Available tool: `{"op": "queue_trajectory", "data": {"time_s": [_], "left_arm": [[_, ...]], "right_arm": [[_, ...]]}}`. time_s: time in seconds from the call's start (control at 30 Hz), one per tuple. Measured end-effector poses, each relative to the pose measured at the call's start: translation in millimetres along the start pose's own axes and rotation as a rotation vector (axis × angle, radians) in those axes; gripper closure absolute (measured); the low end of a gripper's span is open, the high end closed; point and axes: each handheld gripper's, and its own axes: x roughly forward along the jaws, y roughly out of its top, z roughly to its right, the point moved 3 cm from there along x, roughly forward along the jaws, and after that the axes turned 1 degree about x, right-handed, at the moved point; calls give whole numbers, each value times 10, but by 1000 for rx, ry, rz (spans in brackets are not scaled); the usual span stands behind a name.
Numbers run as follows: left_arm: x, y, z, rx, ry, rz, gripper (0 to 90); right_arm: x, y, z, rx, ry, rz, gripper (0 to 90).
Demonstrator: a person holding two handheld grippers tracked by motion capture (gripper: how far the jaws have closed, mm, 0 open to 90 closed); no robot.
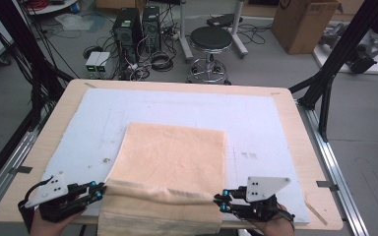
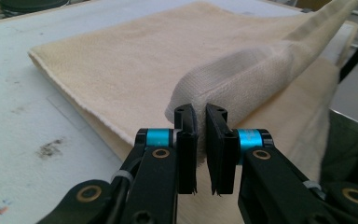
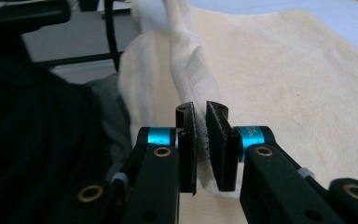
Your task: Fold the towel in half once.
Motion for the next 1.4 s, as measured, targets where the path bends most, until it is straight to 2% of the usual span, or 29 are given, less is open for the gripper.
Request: {"op": "queue_trajectory", "data": {"time_s": [0.07, 0.1, 0.17, 0.23, 0.3, 0.37, 0.47, 0.57, 0.67, 0.73, 0.77, 0.8, 0.83, 0.9, 0.97, 1.03, 1.1, 1.23, 1.27, 1.33, 1.37, 1.4], "left_arm": [[-56, -33, 62, 9, -22, -10, 818], [-68, -43, 77, 8, -37, -12, 768], [-89, -48, 82, 6, -50, -9, 688], [-77, -20, 46, -9, -47, -2, 619], [-42, 20, -11, -15, -32, 8, 552], [30, 49, -72, -21, -25, 8, 545], [226, 87, -221, -41, -6, -16, 528], [486, 146, -441, -63, 23, -54, 521], [706, 216, -666, -82, 93, -64, 512], [880, 266, -857, -93, 160, -86, 509], [941, 282, -920, -100, 178, -100, 510], [1030, 304, -1026, -123, 200, -93, 510], [1081, 320, -1089, -145, 203, -93, 513], [1229, 347, -1262, -161, 270, -110, 516], [1329, 350, -1387, -184, 287, -137, 513], [1430, 345, -1484, -217, 307, -144, 501], [1531, 339, -1568, -241, 293, -181, 499], [1659, 339, -1624, -259, 298, -156, 490], [1693, 331, -1636, -279, 297, -161, 492], [1766, 320, -1656, -298, 269, -201, 492], [1798, 326, -1653, -283, 263, -213, 524], [1819, 337, -1646, -262, 262, -220, 614]], "right_arm": [[0, -4, -65, -11, 33, 6, 776], [6, -5, -82, -22, 48, 10, 695], [5, 5, -71, -9, 81, 25, 665], [16, 12, -14, -6, 69, 30, 619], [43, 10, 77, 9, 30, 18, 600], [102, 1, 233, 28, -39, -20, 582], [187, -15, 474, 64, -110, -57, 538], [260, -37, 799, 120, -177, -70, 476], [309, -47, 1134, 174, -254, -62, 448], [333, -52, 1332, 190, -311, -75, 445], [346, -57, 1430, 206, -328, -69, 446], [356, -62, 1496, 223, -340, -67, 444], [380, -74, 1615, 243, -354, -67, 439], [423, -84, 1759, 275, -366, -81, 421], [468, -102, 1912, 289, -395, -95, 405], [503, -142, 2055, 292, -433, -148, 394], [521, -208, 2160, 338, -437, -151, 390], [604, -330, 2304, 388, -410, -166, 395], [629, -344, 2322, 390, -402, -171, 427], [677, -355, 2341, 374, -372, -185, 570], [691, -353, 2345, 363, -364, -191, 630], [706, -346, 2357, 350, -351, -196, 723]]}}
